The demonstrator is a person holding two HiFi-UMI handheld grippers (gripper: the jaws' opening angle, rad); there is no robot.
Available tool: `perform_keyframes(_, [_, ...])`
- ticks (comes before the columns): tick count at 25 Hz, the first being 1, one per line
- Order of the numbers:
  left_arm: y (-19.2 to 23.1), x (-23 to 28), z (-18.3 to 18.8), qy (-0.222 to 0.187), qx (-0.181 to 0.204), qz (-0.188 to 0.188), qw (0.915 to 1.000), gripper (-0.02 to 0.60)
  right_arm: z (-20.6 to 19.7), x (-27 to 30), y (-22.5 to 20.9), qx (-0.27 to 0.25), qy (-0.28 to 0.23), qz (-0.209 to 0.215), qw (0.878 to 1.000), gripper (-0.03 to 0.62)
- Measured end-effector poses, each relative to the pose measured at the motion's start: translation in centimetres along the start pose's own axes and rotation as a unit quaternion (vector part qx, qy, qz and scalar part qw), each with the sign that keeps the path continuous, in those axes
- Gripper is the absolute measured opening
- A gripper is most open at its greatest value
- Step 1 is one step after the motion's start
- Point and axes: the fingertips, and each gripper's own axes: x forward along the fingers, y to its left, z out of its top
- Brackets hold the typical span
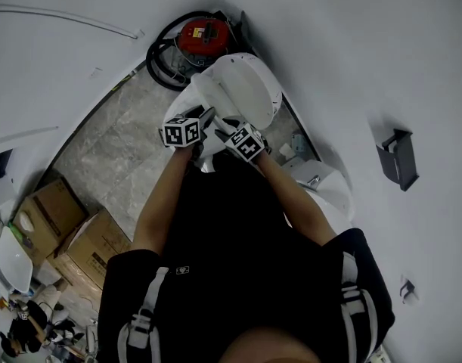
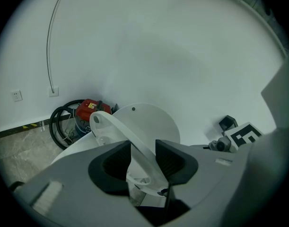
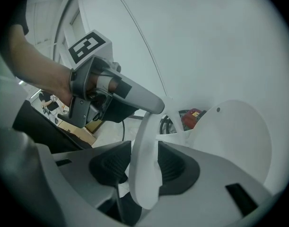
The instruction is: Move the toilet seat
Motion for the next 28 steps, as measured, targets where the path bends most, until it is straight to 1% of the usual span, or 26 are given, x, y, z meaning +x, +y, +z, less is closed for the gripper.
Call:
perform_keyframes(8, [-1.4,1.3,1.0,0.002,0.012,-0.009,0.9999,0.164,0.0,-1.5,-1.7,-0.010,-0.003,-0.006,1.000,0.184])
perform_keyframes(12, [-2.3,2.2,1.5,0.002,0.017,-0.013,0.9998,0.170,-0.1,-2.4,-2.9,-0.007,-0.012,-0.020,1.000,0.187])
perform_keyframes(18, [-3.3,3.2,2.2,0.003,0.024,-0.024,0.9994,0.195,0.0,-3.4,-4.3,-0.015,-0.018,-0.039,0.999,0.213])
perform_keyframes(25, [-4.5,3.9,2.7,-0.001,0.025,-0.044,0.9987,0.221,-0.1,-4.4,-5.7,-0.028,-0.021,-0.072,0.997,0.250])
perform_keyframes(28, [-5.2,4.4,2.9,0.003,0.030,-0.056,0.9980,0.220,0.0,-5.0,-6.4,-0.057,-0.016,-0.100,0.993,0.255])
